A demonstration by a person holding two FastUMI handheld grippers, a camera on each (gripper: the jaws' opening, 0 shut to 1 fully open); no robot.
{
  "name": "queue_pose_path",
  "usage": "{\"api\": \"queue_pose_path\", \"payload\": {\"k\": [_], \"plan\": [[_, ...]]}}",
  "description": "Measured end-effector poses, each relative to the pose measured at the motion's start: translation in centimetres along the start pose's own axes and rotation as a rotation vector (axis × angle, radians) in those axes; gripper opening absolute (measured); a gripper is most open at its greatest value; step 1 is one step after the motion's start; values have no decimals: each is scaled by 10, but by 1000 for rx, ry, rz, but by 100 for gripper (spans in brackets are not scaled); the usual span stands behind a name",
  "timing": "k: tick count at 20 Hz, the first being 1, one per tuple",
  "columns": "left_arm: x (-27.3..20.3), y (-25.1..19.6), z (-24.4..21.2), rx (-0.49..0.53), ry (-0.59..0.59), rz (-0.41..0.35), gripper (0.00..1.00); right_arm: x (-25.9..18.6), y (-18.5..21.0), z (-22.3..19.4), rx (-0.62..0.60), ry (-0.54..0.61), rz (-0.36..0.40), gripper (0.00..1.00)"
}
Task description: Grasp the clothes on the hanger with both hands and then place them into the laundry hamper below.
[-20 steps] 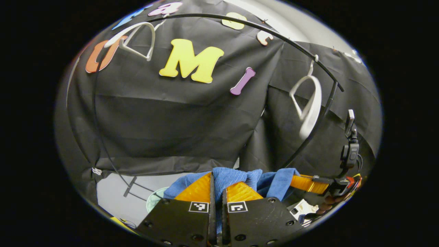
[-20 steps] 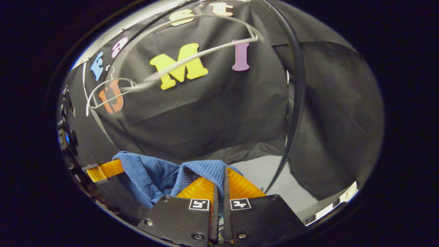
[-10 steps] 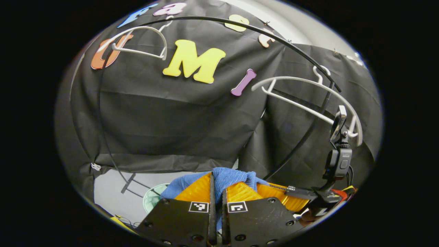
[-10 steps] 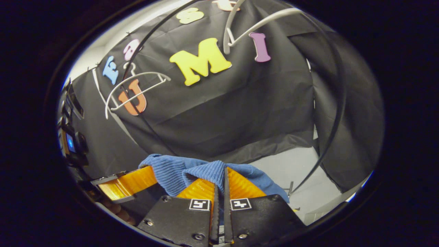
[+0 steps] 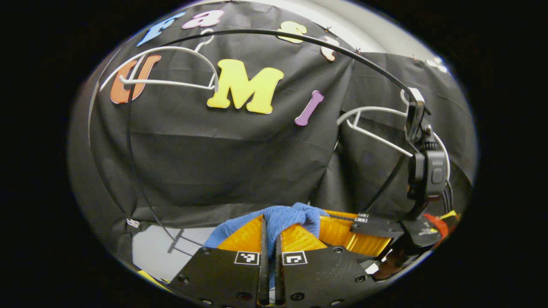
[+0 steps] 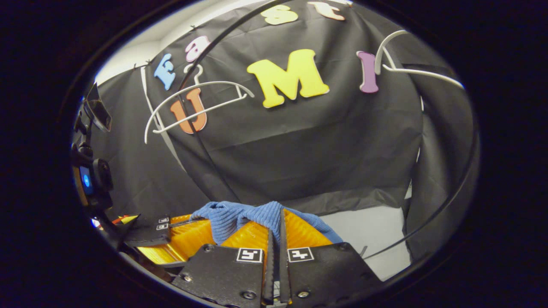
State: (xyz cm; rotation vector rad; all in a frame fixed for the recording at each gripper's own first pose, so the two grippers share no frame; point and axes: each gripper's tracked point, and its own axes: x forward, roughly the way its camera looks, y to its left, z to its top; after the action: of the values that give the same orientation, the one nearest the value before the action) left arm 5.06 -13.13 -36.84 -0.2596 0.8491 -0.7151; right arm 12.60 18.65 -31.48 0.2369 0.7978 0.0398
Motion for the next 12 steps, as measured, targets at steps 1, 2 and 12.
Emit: {"api": "queue_pose_path", "payload": {"k": [1,2,12], "plan": [[-2,0,8,0,-7,0,5,-1,6,12,-15,-6,14,8],[-8,0,17,2,-31,-4,6,-6,15,24,-27,-25,32,8],[17,18,-9,-50,78,25,22,15,-12,-4,-176,87,-75,12]]}}
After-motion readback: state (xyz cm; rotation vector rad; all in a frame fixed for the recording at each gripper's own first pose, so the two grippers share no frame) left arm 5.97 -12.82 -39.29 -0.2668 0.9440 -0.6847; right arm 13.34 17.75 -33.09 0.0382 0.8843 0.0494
